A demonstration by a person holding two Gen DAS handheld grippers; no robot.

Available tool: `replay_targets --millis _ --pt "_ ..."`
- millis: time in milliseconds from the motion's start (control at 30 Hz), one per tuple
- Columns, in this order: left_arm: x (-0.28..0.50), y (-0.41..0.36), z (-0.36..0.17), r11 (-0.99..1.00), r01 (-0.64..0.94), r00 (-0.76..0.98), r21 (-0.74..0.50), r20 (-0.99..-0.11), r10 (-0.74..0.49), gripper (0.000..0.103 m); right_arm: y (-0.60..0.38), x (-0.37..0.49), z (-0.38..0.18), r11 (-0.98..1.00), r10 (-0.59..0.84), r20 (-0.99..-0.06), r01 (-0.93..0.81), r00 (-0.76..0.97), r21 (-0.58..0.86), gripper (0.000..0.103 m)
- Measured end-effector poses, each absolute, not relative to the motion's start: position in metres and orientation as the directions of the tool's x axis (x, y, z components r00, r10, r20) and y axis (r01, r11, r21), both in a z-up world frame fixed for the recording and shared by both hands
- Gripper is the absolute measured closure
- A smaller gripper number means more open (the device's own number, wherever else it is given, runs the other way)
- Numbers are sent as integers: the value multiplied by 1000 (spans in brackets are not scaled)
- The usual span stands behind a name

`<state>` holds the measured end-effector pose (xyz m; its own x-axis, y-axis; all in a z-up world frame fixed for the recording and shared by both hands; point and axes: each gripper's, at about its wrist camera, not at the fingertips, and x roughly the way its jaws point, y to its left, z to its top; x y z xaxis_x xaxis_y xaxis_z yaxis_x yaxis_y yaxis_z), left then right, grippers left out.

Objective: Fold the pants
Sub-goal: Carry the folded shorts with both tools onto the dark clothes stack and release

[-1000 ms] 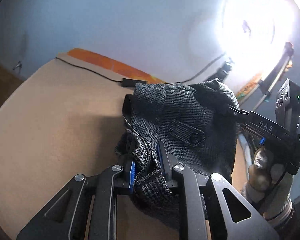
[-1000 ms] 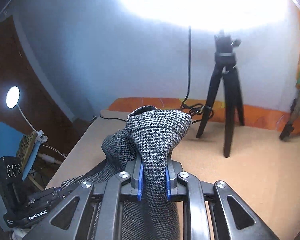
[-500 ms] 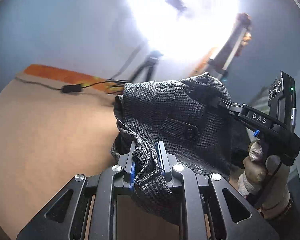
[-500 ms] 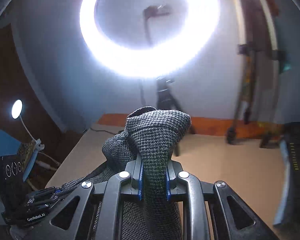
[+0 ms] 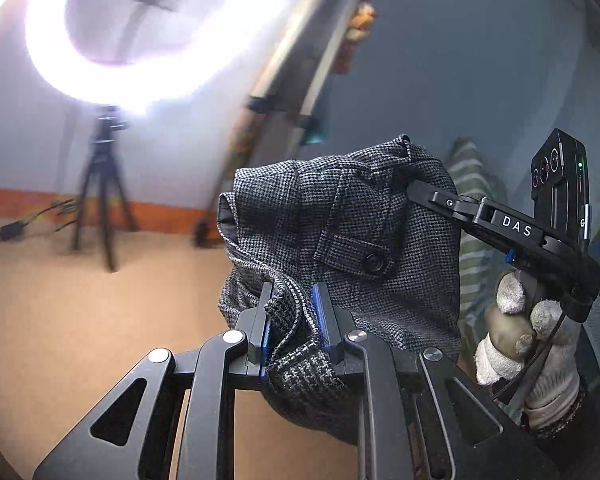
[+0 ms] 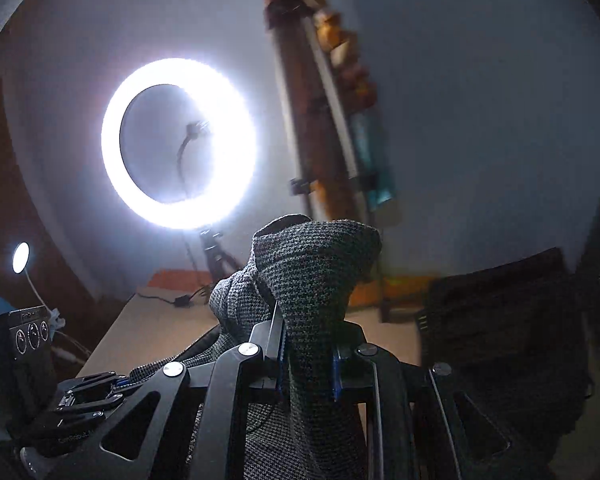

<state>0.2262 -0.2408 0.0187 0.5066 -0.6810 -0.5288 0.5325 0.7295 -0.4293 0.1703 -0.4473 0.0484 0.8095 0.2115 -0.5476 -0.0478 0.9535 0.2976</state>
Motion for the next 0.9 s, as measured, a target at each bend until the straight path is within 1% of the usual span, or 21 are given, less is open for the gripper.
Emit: replay_targets --millis 333,500,633,733,800,833,867,900 --pt "245 -359 25 666 616 472 -421 -480 -740 87 -566 178 65 969 101 -537 40 837 245 88" --pt "256 -408 16 660 630 474 -410 -469 -745 87 -613 197 65 980 53 -554 63 831 189 88" --pt "254 -437 -3 669 649 477 -362 -491 -729 87 -643 212 52 982 42 -570 72 821 177 88" --pt "251 -450 -23 685 649 475 -332 -526 -705 87 -667 235 29 979 57 -602 73 797 189 88" --pt "250 -450 -40 701 636 463 -321 -568 -680 86 -677 253 10 981 40 -645 93 763 172 85" --pt "250 -451 -46 705 635 452 -315 -589 -670 84 -680 263 -3 985 9 -681 112 732 134 78" --pt "249 -449 -52 708 634 437 -312 -610 -661 80 -684 270 -14 985 -35 -712 147 701 96 67" --pt "247 -446 -57 706 634 417 -316 -629 -656 76 -686 271 -22 981 -81 -727 183 681 62 62"
